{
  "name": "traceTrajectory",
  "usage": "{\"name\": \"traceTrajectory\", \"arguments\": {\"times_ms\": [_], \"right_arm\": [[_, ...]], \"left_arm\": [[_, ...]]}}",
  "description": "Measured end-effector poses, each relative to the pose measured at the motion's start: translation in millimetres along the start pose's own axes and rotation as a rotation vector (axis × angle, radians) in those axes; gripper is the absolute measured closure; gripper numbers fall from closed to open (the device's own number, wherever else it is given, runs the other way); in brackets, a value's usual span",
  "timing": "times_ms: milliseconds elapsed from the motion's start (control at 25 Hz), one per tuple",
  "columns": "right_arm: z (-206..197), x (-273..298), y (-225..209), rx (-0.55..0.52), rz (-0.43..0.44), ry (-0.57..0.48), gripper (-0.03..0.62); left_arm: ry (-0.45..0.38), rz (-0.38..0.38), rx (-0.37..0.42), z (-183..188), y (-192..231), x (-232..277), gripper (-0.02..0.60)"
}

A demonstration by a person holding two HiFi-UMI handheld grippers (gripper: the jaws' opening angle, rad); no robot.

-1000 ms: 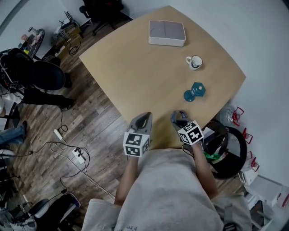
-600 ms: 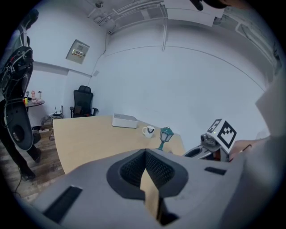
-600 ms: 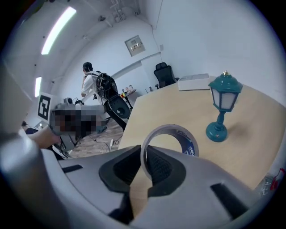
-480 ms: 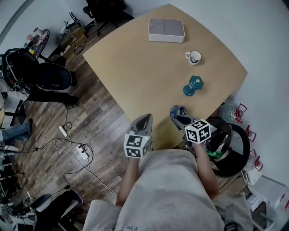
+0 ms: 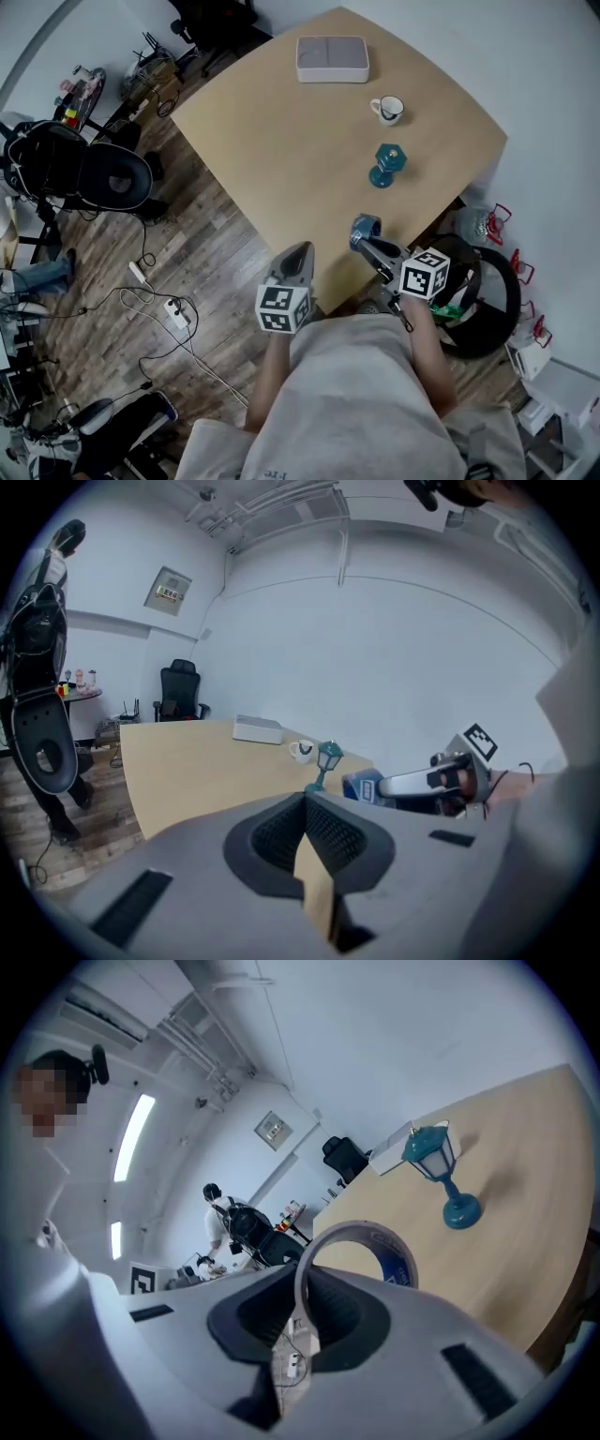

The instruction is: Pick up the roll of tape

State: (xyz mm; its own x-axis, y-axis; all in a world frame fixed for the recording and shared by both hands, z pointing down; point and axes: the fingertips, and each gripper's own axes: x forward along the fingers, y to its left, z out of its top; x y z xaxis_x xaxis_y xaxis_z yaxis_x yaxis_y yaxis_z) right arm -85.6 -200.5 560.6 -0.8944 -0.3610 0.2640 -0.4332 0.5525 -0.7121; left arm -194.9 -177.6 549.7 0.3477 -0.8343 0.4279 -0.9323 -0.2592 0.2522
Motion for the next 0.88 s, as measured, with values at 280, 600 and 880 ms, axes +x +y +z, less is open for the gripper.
{"name": "traceTrajectory", "arguments": {"times_ms": [280,600,880], "right_arm": [[9.8,-40.6,21.9,0.147,0.144,-0.197,0.549],[3.9,-76.7,26.0,0.214,0.184,-0.289,0.549],[-5.0,-105.7,22.5,0.284,0.200,-0.345,0.549]], "left_arm": [[-0.009,-0.015,0.006,-3.6,-26.2,-12.9,0.577],[-0.016,-0.035,0.013,-9.8,-63.7,-20.0,0.577],[-0.001,-0.042,0.009,-22.8,-92.2,-23.7,0.577]]}}
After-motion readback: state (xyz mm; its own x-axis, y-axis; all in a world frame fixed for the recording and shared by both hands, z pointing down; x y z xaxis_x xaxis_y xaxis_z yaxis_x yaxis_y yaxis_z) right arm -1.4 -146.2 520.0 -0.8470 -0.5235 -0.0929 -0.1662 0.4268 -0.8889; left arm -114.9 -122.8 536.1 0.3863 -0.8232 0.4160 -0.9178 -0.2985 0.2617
